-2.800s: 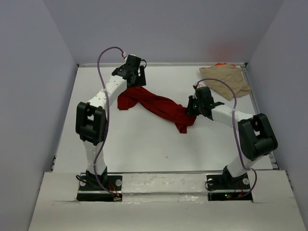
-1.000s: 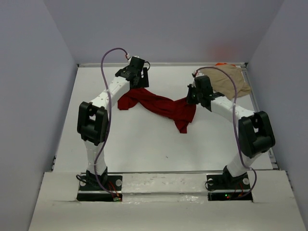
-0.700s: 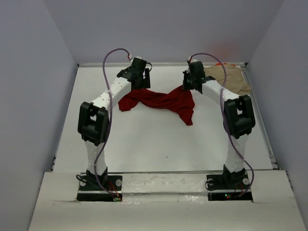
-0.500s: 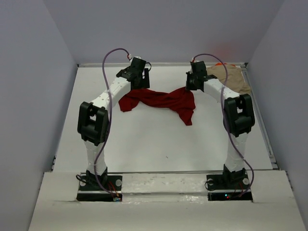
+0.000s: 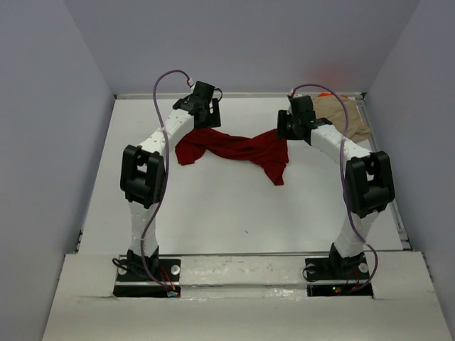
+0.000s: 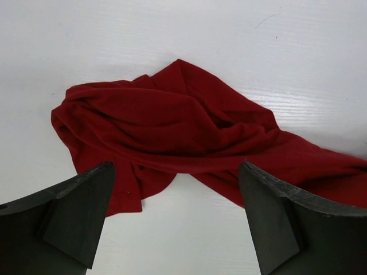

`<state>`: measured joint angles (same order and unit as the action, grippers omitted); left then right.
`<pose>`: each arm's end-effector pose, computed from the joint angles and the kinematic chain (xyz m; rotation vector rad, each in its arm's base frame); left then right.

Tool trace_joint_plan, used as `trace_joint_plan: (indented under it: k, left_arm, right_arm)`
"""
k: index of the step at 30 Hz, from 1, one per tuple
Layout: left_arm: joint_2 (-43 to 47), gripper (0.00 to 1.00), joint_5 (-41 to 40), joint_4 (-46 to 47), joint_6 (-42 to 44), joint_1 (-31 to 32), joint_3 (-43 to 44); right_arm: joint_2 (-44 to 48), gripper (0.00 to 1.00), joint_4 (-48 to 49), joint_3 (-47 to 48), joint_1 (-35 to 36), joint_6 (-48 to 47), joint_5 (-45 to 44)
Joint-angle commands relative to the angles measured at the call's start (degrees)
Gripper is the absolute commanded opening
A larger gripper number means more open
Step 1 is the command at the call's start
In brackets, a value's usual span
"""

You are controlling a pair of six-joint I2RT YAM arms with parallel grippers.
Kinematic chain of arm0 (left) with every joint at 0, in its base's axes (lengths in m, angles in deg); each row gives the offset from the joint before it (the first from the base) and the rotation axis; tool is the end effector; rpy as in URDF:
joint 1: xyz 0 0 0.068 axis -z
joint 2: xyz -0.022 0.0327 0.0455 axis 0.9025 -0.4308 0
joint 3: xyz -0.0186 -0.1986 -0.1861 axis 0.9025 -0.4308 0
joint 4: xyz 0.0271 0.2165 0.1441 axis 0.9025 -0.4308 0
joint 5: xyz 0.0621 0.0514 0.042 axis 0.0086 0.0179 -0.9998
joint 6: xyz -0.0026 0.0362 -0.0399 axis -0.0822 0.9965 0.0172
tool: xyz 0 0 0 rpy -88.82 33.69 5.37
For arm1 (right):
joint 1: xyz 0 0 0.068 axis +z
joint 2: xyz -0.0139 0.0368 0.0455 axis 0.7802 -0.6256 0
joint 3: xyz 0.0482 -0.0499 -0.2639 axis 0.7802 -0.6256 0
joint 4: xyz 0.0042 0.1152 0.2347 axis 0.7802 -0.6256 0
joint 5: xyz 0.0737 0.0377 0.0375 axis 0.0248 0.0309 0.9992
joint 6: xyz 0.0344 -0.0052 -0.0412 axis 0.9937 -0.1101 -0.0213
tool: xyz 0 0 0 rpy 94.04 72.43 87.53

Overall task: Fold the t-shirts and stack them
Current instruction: Flatten the tshirt out

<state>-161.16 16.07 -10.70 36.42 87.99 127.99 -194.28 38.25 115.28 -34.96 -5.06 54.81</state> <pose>0.4336 -0.1790 0.2838 -0.0405 2.2906 -0.1009 0.4053 0.1167 0.2463 -0.0148 2.3303 0.2138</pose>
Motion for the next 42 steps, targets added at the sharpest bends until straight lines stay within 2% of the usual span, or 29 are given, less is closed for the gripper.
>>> trace_joint_plan:
  k: [1, 8, 16, 24, 32, 42]
  left_arm:
    - [-0.91, 0.99, -0.79, -1.97, -1.17, -0.22, 3.35]
    - [-1.44, 0.99, -0.96, -2.32, -1.52, -0.74, 2.21]
    - [-1.36, 0.99, -1.67, -5.14, -0.82, -4.96, 2.92]
    - [1.11, 0.99, -1.05, -3.03, 0.24, -6.72, -0.34]
    - [0.84, 0.99, 0.27, -1.80, 0.24, -6.54, -1.22]
    - [2.25, 0.99, 0.61, -0.75, 0.50, -6.19, -2.79]
  right_arm:
    - [2.13, 0.53, 2.48, -1.05, 0.82, -0.33, 2.06]
    - [1.43, 0.52, 3.27, -1.40, 1.35, 0.02, 5.05]
    - [-3.22, 0.50, 4.42, 2.28, 1.35, -1.38, 5.58]
    - [-5.87, 0.49, 4.77, 3.87, -2.34, -0.68, 6.02]
    - [-5.17, 0.47, 2.75, 3.61, -2.96, -2.61, -3.91]
    - [-5.69, 0.46, 4.15, 3.52, -3.48, -0.33, 2.67]
